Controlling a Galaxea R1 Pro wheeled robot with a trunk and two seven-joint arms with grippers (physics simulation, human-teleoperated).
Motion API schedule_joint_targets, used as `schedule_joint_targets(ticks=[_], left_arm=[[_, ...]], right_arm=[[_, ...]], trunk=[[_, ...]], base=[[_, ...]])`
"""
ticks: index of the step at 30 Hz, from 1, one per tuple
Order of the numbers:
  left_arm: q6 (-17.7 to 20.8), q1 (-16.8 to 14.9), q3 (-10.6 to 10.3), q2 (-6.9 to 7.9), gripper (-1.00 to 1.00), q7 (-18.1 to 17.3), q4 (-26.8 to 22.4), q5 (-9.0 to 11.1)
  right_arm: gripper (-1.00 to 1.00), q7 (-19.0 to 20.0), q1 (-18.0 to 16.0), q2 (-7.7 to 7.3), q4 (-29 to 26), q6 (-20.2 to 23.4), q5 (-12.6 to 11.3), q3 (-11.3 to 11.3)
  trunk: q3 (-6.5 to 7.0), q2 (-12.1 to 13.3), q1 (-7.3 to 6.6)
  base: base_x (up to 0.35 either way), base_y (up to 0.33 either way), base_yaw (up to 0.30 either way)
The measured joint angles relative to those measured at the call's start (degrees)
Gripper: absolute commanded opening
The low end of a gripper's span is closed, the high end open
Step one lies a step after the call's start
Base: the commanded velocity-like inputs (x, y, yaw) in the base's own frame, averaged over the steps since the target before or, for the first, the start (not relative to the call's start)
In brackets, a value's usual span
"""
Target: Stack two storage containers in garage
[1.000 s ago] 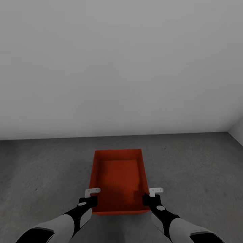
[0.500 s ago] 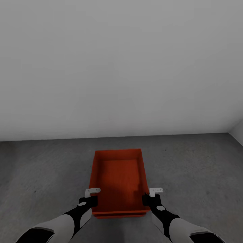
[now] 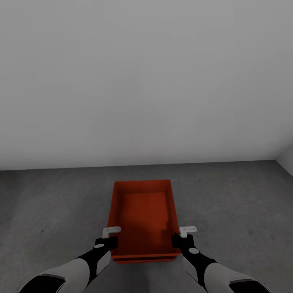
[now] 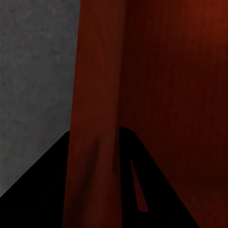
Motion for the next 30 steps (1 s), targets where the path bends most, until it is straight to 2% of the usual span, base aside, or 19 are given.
schedule_joint_targets(ticks=[17,28,30], left_arm=[[0.0,0.0,-0.1,0.00,-1.00,0.0,0.0,0.1],[0.0,0.0,-0.2,0.00,-1.00,0.0,0.0,0.3],[0.0,0.0,-0.2,0.00,-1.00,0.0,0.0,0.2]], right_arm=[[-1.00,0.0,0.0,0.00,0.0,0.0,0.0,0.0],[-1.00,0.0,0.0,0.00,0.0,0.0,0.0,0.0],[-1.00,0.0,0.0,0.00,0.0,0.0,0.0,0.0]], trunk=[[0.00,0.0,0.00],[-1.97,-4.4,2.41],[-1.97,-4.4,2.42]], base=[[0.000,0.000,0.000],[0.000,0.000,0.000],[0.000,0.000,0.000]])
